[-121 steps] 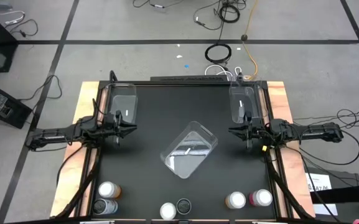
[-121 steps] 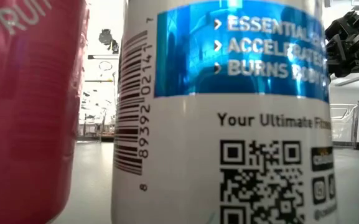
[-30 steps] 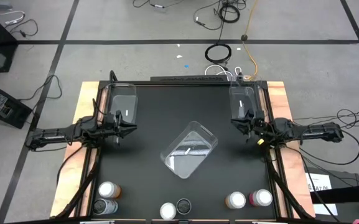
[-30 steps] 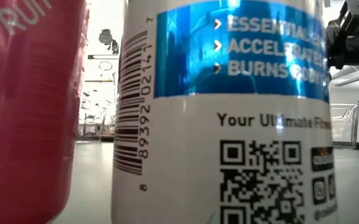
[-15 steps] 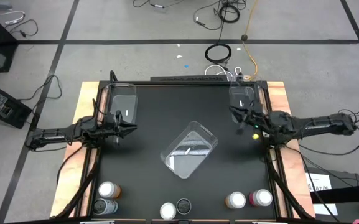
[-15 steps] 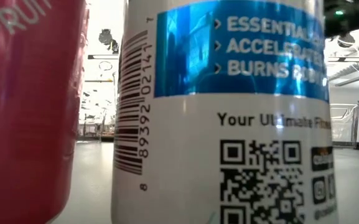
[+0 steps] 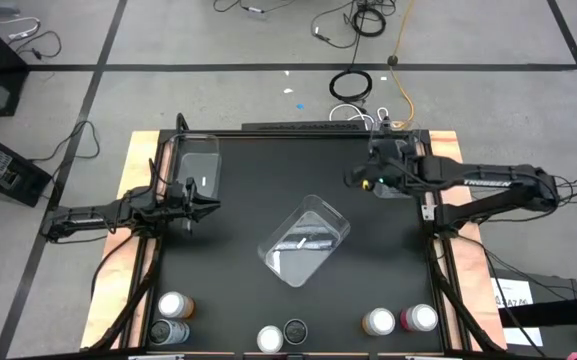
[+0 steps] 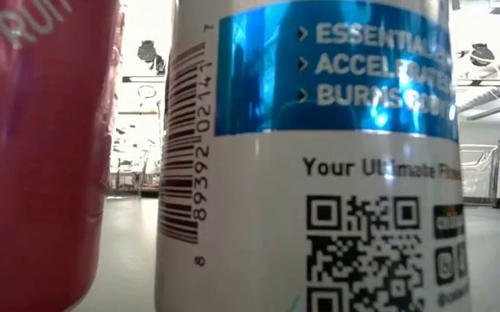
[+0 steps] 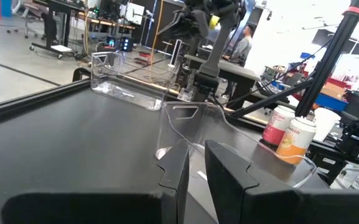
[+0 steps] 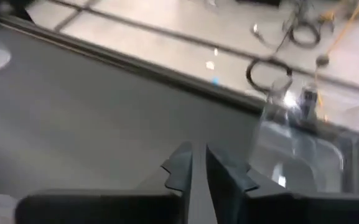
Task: Sort soda cans
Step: Adjust the middle transparent bin
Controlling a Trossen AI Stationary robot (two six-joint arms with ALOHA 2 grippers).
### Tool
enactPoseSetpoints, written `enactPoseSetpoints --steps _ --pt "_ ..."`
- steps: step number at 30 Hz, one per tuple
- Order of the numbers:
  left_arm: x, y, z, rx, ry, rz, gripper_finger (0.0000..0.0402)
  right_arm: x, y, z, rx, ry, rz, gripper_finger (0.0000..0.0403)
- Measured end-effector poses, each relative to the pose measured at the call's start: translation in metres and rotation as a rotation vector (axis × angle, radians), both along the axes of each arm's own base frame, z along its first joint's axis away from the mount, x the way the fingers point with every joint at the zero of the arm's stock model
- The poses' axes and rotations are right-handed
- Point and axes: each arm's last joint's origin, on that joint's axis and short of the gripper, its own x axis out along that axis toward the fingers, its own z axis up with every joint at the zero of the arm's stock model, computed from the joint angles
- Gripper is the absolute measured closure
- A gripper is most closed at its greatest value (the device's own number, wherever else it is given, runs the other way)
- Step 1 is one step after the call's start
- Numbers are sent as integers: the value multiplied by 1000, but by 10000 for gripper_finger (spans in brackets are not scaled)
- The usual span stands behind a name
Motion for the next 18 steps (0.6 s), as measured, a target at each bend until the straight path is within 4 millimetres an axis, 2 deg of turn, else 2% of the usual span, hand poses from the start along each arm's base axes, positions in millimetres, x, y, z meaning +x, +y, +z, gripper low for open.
enactPoseSetpoints --steps 4,8,14,18 --pt "0 0 0 0 0 0 338 6 -6 3 158 -56 68 319" --pt "0 0 0 0 0 0 338 14 -6 -2 332 -86 189 286" --pt "0 0 0 0 0 0 338 34 6 -5 384 -120 418 263" --pt "0 0 0 0 0 0 338 41 11 -7 397 -119 481 262"
